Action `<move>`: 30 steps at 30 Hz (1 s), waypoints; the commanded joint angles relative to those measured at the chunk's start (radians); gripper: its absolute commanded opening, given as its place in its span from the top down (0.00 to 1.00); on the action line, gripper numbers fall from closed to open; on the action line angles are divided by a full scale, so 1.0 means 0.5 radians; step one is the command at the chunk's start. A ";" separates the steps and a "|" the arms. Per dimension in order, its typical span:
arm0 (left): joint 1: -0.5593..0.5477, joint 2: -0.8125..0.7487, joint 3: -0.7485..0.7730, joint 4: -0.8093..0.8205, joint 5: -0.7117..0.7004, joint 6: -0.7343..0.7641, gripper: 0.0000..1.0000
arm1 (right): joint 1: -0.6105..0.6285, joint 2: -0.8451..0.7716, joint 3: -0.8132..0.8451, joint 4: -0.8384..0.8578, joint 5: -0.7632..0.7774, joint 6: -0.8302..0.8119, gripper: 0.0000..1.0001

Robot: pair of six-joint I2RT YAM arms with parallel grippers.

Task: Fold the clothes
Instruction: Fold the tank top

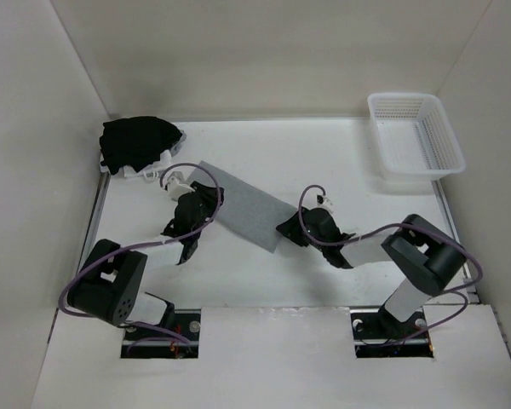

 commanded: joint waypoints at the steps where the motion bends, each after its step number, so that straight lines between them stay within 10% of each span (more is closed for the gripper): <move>1: -0.056 -0.122 -0.046 0.022 -0.084 0.116 0.71 | -0.002 0.201 0.006 0.255 -0.053 0.257 0.60; 8: -0.093 -0.456 -0.083 -0.140 -0.047 0.199 0.72 | 0.007 0.380 0.053 0.439 0.063 0.435 0.87; 14: -0.246 -0.720 -0.119 -0.346 -0.071 0.307 0.72 | 0.010 -0.141 -0.296 0.406 0.266 0.306 0.98; 24: -0.710 -0.898 -0.162 -0.549 -0.277 0.304 0.72 | 0.151 -1.920 -0.424 -1.280 0.446 0.058 0.97; 30: -0.698 -0.966 -0.159 -0.558 -0.265 0.304 0.71 | 0.106 -1.656 0.251 -1.518 0.291 -0.377 0.96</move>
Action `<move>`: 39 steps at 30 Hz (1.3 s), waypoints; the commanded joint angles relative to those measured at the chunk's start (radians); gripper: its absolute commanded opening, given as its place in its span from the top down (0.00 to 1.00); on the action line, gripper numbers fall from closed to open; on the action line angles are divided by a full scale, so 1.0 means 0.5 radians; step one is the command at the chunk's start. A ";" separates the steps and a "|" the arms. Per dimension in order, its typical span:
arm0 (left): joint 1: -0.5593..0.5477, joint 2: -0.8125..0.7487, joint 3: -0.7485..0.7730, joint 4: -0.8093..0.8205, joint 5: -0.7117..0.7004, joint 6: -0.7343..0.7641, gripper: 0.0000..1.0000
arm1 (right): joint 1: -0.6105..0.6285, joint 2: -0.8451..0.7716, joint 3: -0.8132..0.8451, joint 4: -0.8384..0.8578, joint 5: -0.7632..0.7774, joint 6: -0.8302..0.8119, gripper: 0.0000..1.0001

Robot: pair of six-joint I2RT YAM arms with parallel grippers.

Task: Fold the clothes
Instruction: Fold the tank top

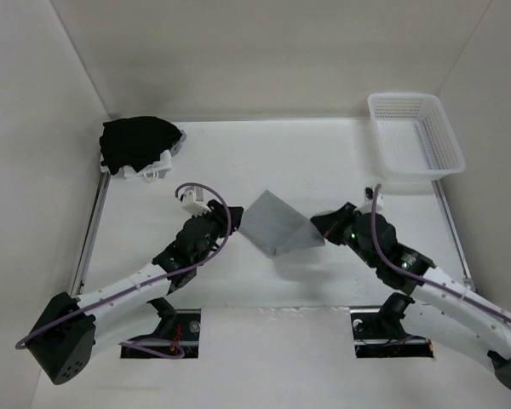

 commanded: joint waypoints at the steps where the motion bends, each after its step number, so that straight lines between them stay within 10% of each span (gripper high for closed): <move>1: 0.027 -0.081 -0.008 0.028 -0.044 0.038 0.71 | -0.029 0.339 0.417 -0.173 -0.085 -0.349 0.96; 17: 0.328 -0.403 -0.115 -0.107 0.164 -0.008 0.70 | -0.047 2.196 1.626 -0.053 -0.386 -0.656 0.89; 22: 0.270 -0.369 -0.051 -0.107 0.152 -0.008 0.69 | -0.026 2.169 1.716 0.136 -0.438 -0.576 0.55; 26: 0.092 -0.167 0.050 -0.012 0.094 0.004 0.69 | -0.023 1.814 1.355 0.351 -0.411 -0.543 0.47; 32: -0.092 0.510 0.299 0.383 0.063 0.066 0.68 | -0.179 1.482 0.646 0.529 -0.392 -0.457 0.91; 39: -0.050 1.244 0.489 0.669 0.121 0.047 0.69 | -0.409 1.558 0.400 0.698 -0.508 -0.490 0.90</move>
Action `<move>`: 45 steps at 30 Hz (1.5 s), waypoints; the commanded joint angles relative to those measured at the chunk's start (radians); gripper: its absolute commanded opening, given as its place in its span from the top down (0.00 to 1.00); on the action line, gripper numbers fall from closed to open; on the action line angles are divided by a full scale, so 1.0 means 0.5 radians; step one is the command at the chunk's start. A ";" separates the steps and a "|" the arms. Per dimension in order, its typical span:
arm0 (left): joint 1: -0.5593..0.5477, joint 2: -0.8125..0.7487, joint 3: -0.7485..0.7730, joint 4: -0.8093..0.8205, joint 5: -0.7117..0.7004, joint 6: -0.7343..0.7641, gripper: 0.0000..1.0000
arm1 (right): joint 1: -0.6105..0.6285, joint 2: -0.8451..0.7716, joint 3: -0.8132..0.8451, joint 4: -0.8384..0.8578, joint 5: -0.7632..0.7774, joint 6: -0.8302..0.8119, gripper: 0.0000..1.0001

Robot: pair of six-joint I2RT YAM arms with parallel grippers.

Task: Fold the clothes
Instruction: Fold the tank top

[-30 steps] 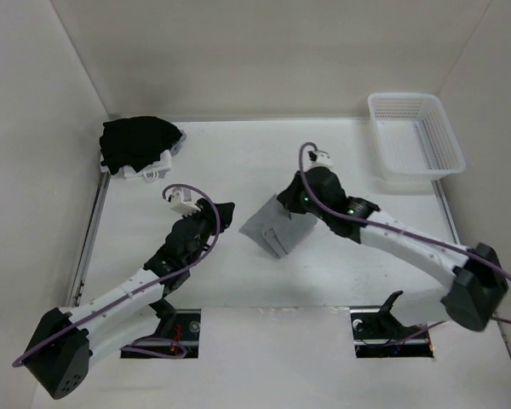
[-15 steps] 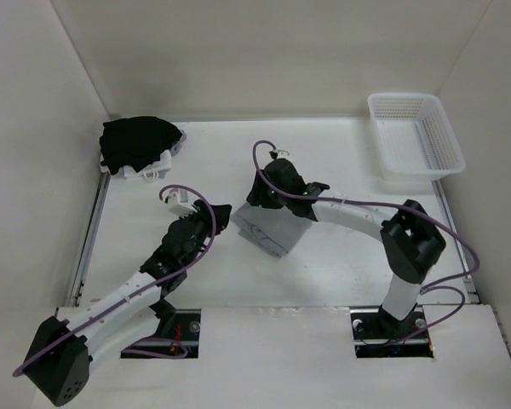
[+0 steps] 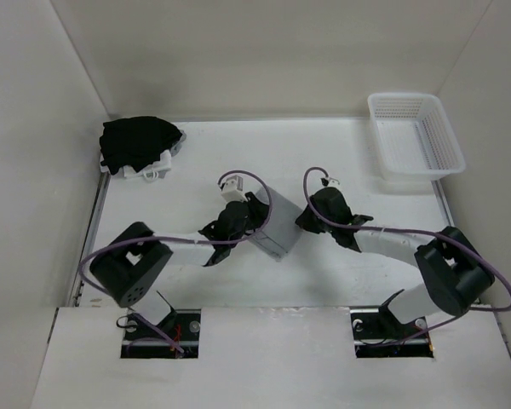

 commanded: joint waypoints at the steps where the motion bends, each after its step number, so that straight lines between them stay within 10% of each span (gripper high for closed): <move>1: 0.053 0.213 0.054 0.252 0.033 -0.008 0.69 | -0.116 0.073 -0.015 0.253 -0.090 -0.006 0.90; 13: 0.206 0.272 -0.311 0.385 0.122 -0.247 0.70 | -0.297 0.248 -0.088 0.370 -0.118 0.049 0.90; 23: 0.124 -0.745 -0.554 -0.010 -0.025 -0.198 0.53 | -0.310 0.071 0.200 0.278 -0.128 -0.098 0.84; 35: 0.151 -1.464 -0.422 -1.219 -0.277 0.189 0.51 | -0.236 -0.880 -0.376 0.406 0.421 -0.344 0.28; 45: 0.212 -1.477 -0.385 -1.561 -0.022 -0.014 0.48 | -0.334 -1.071 -0.754 0.744 0.538 -0.166 0.13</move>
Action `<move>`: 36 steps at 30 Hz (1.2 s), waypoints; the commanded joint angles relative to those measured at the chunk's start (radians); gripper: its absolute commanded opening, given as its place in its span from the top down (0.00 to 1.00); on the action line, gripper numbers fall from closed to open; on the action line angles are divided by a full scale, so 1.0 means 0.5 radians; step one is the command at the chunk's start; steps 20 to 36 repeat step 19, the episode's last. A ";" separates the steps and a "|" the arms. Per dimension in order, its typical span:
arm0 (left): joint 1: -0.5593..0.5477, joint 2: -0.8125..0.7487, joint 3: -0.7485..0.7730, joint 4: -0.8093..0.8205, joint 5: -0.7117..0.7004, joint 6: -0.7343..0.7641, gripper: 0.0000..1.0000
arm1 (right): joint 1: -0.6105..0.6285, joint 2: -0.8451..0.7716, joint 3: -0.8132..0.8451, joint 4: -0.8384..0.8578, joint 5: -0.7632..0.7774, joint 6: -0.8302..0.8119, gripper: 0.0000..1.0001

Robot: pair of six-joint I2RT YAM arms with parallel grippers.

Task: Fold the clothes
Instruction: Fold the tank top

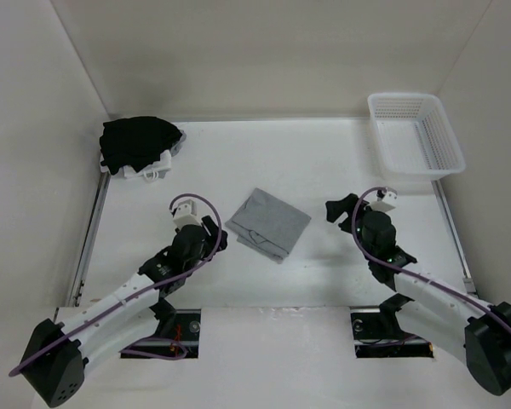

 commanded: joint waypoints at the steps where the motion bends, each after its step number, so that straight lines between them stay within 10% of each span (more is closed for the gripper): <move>1: -0.009 0.015 0.079 -0.112 0.117 -0.107 0.48 | -0.041 -0.006 0.018 0.253 0.048 0.050 0.13; 36: 0.009 -0.074 -0.025 -0.060 0.160 -0.150 0.45 | -0.139 0.104 0.027 0.265 -0.106 0.103 0.11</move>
